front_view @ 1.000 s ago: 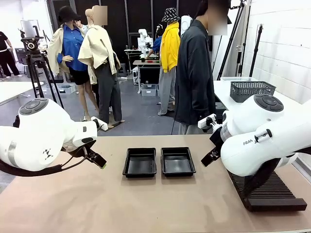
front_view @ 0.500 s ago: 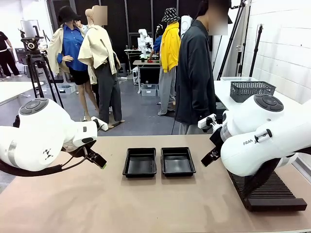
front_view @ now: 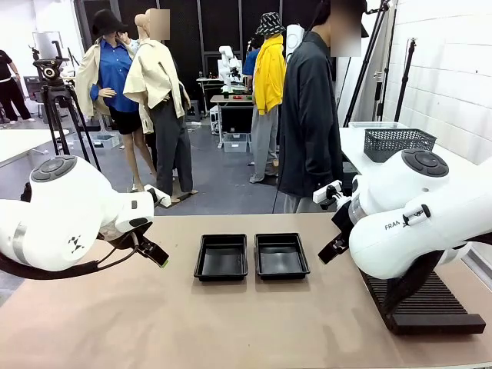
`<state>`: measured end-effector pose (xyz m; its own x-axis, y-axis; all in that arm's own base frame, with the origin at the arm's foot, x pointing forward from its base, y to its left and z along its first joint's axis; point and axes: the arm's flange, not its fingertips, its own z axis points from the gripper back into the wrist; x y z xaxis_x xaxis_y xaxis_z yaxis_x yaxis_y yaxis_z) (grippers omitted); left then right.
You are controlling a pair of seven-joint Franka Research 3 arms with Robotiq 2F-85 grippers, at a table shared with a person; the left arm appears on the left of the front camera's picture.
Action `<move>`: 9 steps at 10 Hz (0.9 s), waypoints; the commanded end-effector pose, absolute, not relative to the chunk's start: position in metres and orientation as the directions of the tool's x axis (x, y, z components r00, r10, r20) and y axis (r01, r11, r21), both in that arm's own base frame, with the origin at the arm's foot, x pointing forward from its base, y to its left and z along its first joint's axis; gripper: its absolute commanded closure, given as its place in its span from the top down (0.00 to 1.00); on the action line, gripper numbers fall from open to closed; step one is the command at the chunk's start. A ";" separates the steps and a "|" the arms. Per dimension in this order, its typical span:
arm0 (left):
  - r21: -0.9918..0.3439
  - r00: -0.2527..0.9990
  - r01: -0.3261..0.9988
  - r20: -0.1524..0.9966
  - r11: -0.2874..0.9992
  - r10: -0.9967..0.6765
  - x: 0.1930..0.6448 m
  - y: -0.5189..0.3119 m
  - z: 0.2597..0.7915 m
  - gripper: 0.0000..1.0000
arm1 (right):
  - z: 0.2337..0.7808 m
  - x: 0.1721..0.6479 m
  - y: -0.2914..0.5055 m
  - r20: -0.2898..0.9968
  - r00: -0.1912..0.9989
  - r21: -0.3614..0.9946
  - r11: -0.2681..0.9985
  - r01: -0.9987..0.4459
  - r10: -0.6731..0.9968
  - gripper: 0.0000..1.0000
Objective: Inspect and transfer BCBs to ESD trays.
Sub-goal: Pick up the Blank PCB from the PCB Rack and place it in the left ESD tray.
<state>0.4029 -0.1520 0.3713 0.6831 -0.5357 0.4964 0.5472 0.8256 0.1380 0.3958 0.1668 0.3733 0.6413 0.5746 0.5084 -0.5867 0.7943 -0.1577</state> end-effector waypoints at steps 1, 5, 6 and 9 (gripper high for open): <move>0.138 0.684 0.546 0.497 0.827 -0.534 0.403 -0.151 0.371 1.00 | 0.373 0.396 0.167 0.508 0.641 -0.158 0.794 -0.587 0.575 1.00; 0.138 0.684 0.546 0.497 0.827 -0.534 0.403 -0.151 0.371 1.00 | 0.373 0.396 0.167 0.508 0.641 -0.158 0.794 -0.587 0.575 1.00; 0.138 0.684 0.546 0.497 0.827 -0.534 0.403 -0.151 0.371 1.00 | 0.373 0.396 0.167 0.508 0.641 -0.158 0.794 -0.587 0.575 1.00; 0.138 0.684 0.546 0.497 0.827 -0.534 0.403 -0.151 0.371 1.00 | 0.373 0.396 0.167 0.508 0.641 -0.158 0.794 -0.587 0.575 1.00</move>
